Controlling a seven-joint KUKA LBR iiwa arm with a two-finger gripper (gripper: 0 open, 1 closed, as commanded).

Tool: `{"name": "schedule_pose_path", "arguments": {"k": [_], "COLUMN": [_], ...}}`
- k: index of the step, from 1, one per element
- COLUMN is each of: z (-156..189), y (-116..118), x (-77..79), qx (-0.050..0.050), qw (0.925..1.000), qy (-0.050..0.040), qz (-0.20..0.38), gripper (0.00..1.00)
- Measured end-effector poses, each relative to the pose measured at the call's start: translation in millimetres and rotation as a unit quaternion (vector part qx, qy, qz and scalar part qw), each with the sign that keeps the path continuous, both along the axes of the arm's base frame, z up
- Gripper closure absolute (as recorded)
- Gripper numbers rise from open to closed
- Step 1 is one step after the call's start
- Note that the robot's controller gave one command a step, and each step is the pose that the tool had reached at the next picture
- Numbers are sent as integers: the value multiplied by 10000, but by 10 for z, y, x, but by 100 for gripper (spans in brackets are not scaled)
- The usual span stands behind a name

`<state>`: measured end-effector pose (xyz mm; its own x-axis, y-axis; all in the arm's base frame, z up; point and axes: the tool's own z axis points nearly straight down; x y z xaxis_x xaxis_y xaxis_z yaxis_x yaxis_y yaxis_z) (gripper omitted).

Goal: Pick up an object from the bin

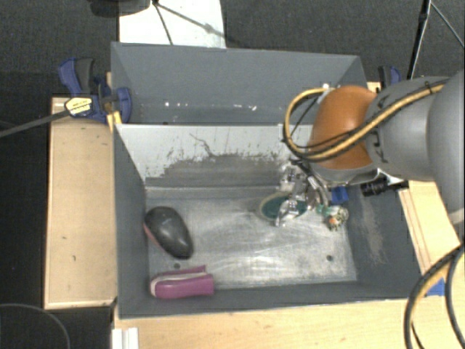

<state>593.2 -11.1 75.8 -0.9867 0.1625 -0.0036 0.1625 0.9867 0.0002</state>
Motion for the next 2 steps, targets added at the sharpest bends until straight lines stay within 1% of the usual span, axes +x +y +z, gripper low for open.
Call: {"name": "schedule_pose_path", "arguments": {"k": [2], "z": [458], "y": [0], "x": [24], "qx": [6], "qw": [10000], "qy": [-16], "qz": [-8], "gripper": [100]}}
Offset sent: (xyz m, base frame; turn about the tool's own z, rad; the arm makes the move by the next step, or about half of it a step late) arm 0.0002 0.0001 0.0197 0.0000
